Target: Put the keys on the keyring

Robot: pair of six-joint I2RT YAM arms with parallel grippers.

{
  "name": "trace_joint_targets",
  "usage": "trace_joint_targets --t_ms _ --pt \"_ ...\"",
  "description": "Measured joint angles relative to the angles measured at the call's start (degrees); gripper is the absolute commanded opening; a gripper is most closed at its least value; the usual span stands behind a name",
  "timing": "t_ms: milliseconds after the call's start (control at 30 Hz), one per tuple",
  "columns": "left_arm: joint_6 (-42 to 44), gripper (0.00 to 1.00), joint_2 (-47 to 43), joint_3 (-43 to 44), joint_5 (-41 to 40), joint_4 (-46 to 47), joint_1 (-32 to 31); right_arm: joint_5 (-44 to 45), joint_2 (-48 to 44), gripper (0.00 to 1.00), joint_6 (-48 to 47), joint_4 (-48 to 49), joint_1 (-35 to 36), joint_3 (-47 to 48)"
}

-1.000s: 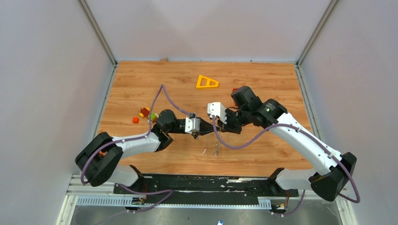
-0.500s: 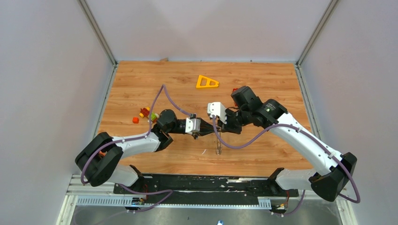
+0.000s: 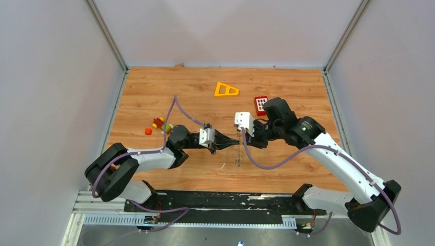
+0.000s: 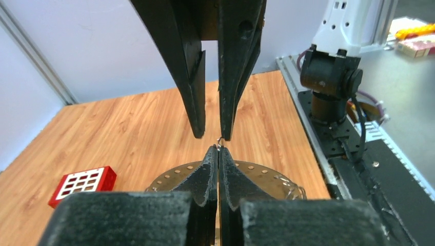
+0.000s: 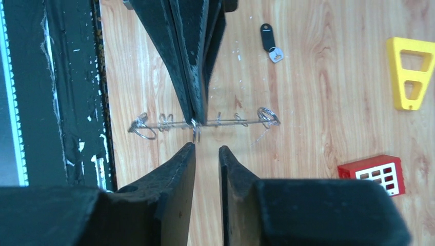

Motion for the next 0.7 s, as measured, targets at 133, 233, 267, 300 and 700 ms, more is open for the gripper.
trace_joint_targets --t_ms 133,233,267,300,700 --pt "-7.58 0.0 2.08 -1.51 -0.9 8.55 -0.15 -2.32 -5.9 0.32 0.52 4.63 -2.6 -5.35" --pt "-12.87 0.0 3.76 -1.84 -1.64 14.38 -0.15 -5.51 -9.46 0.36 1.2 7.72 -4.48 -8.48" --pt "-14.05 0.0 4.09 -1.84 -1.9 15.34 -0.17 -6.47 -10.12 0.36 1.36 8.52 -4.94 -9.14" --pt "-15.37 0.0 4.42 -1.84 -2.27 16.24 -0.22 -7.87 -10.86 0.37 1.55 9.68 -5.53 -9.94" --pt "-20.11 0.0 4.63 -1.95 -3.8 18.23 -1.09 -18.27 -12.85 0.33 2.38 15.43 -7.8 -12.33"
